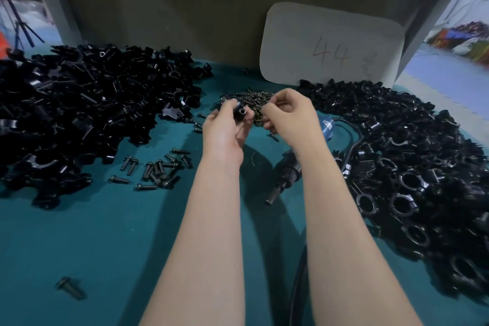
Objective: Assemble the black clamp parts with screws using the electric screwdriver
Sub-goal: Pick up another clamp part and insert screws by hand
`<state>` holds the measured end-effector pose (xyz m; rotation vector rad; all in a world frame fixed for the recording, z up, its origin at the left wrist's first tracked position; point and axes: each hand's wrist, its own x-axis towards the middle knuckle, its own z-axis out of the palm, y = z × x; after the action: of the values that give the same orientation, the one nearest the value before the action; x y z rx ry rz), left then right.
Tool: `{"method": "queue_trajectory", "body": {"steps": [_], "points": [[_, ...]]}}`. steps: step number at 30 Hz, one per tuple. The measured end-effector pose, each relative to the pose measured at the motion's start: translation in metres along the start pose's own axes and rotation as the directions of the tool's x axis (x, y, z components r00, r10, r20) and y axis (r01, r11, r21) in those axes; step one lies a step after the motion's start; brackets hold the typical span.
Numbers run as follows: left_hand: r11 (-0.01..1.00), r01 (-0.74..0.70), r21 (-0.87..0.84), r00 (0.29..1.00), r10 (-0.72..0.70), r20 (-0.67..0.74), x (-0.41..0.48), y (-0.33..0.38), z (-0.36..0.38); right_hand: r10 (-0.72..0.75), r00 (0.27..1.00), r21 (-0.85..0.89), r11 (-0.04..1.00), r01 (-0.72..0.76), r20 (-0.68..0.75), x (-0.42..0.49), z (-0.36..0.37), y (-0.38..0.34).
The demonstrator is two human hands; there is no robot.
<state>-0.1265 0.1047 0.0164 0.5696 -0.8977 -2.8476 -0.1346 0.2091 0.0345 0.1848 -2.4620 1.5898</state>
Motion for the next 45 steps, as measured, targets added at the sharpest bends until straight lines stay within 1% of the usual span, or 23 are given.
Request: {"method": "queue_trajectory", "body": {"steps": [3, 6, 8, 12, 14, 17, 19, 22, 25, 27, 28, 30, 32, 36, 39, 43, 45], "points": [[1.000, 0.017, 0.025, 1.000, -0.018, 0.016, 0.001, -0.003, 0.001, -0.031, 0.999, -0.045, 0.998, 0.032, 0.027, 0.000, -0.005, -0.002], [0.999, -0.002, 0.051, 1.000, 0.002, 0.008, 0.003, -0.005, 0.001, -0.032, 0.993, -0.070, 0.997, 0.040, 0.115, -0.001, -0.007, -0.003], [0.997, -0.021, 0.069, 1.000, 0.020, 0.014, 0.003, -0.006, 0.002, -0.025, 0.989, -0.101, 0.994, 0.040, 0.146, -0.002, -0.006, -0.002], [0.990, -0.068, 0.126, 0.998, 0.065, 0.027, 0.001, -0.007, 0.003, -0.028, 0.991, -0.171, 0.984, 0.050, 0.129, -0.001, -0.005, -0.002], [0.972, -0.120, 0.203, 0.993, 0.120, 0.014, 0.000, -0.009, 0.004, -0.034, 0.992, -0.242, 0.968, 0.064, 0.125, -0.001, -0.004, -0.002], [0.902, -0.219, 0.373, 0.973, 0.229, 0.019, -0.002, -0.012, 0.005, -0.033, 0.996, -0.291, 0.955, 0.057, 0.086, 0.000, 0.002, -0.005], [0.860, -0.254, 0.442, 0.962, 0.273, 0.021, -0.004, -0.014, 0.006, -0.026, 0.999, -0.305, 0.952, 0.037, 0.039, 0.000, 0.007, -0.006], [0.839, -0.296, 0.457, 0.948, 0.318, 0.031, -0.007, -0.016, 0.010, -0.016, 1.000, -0.313, 0.950, 0.011, -0.014, -0.002, 0.011, -0.003], [0.788, -0.363, 0.496, 0.919, 0.391, 0.052, -0.007, -0.018, 0.014, -0.037, 0.998, -0.338, 0.941, 0.020, -0.044, -0.003, 0.011, -0.003], [0.765, -0.394, 0.509, 0.901, 0.430, 0.052, -0.008, -0.019, 0.015, -0.031, 0.999, -0.302, 0.953, 0.020, -0.034, -0.001, 0.008, -0.006], [0.763, -0.400, 0.508, 0.897, 0.440, 0.045, -0.008, -0.020, 0.014, -0.014, 1.000, -0.281, 0.960, 0.012, -0.006, -0.001, 0.005, -0.008], [0.778, -0.388, 0.494, 0.901, 0.434, 0.024, -0.008, -0.020, 0.013, 0.020, 0.997, -0.261, 0.965, 0.000, 0.073, 0.000, 0.001, -0.010], [0.802, -0.368, 0.471, 0.911, 0.412, 0.010, -0.007, -0.020, 0.012, 0.028, 0.993, -0.255, 0.967, 0.002, 0.112, 0.000, 0.001, -0.011], [0.830, -0.337, 0.444, 0.928, 0.373, 0.007, -0.007, -0.018, 0.013, -0.011, 0.998, -0.253, 0.967, 0.025, 0.056, -0.002, 0.005, -0.011], [0.858, -0.302, 0.416, 0.945, 0.327, 0.011, -0.008, -0.017, 0.014, -0.071, 0.997, -0.362, 0.930, 0.068, 0.005, -0.001, 0.006, -0.009], [0.800, -0.372, 0.470, 0.915, 0.402, 0.040, -0.007, -0.019, 0.016, -0.074, 0.997, -0.441, 0.894, 0.080, 0.030, -0.003, 0.010, -0.006], [0.780, -0.393, 0.487, 0.903, 0.427, 0.045, -0.007, -0.021, 0.016, -0.069, 0.997, -0.404, 0.911, 0.077, 0.035, -0.003, 0.010, -0.003]]}}
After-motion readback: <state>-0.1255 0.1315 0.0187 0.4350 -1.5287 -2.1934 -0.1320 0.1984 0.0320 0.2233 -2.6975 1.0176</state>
